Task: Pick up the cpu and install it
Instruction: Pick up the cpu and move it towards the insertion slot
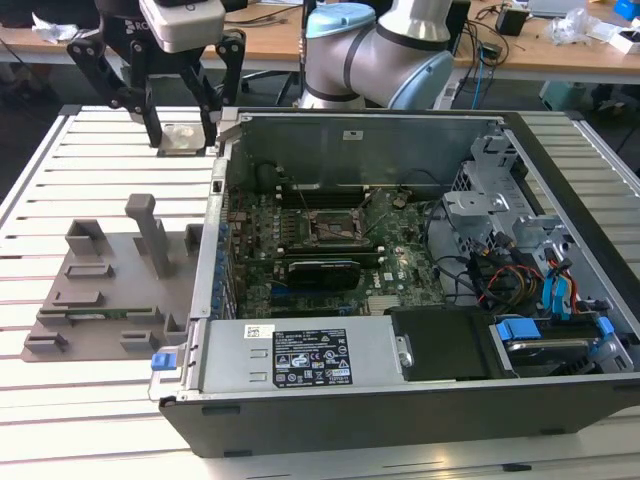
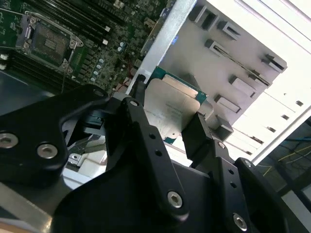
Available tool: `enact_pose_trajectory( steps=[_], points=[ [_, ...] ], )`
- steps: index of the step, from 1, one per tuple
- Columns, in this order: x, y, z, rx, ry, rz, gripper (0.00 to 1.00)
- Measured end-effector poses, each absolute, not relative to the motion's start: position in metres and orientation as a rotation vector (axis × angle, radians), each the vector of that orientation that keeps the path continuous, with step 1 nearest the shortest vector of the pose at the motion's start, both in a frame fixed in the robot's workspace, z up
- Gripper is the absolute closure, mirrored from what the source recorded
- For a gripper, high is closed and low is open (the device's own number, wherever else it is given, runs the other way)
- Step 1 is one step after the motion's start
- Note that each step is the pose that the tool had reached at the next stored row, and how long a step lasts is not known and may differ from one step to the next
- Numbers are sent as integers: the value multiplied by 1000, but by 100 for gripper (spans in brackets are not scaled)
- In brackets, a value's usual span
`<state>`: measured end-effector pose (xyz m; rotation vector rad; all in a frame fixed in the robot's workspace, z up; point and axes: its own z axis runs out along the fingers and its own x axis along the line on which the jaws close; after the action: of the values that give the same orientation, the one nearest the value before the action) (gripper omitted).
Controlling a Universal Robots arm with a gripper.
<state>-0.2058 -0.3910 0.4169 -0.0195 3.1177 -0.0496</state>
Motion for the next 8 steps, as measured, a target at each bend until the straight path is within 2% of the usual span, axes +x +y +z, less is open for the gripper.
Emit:
enact_pose_trajectory(
  steps=[8],
  points=[
    [-193,-389,417,-19,3118,-50,45]
  ],
)
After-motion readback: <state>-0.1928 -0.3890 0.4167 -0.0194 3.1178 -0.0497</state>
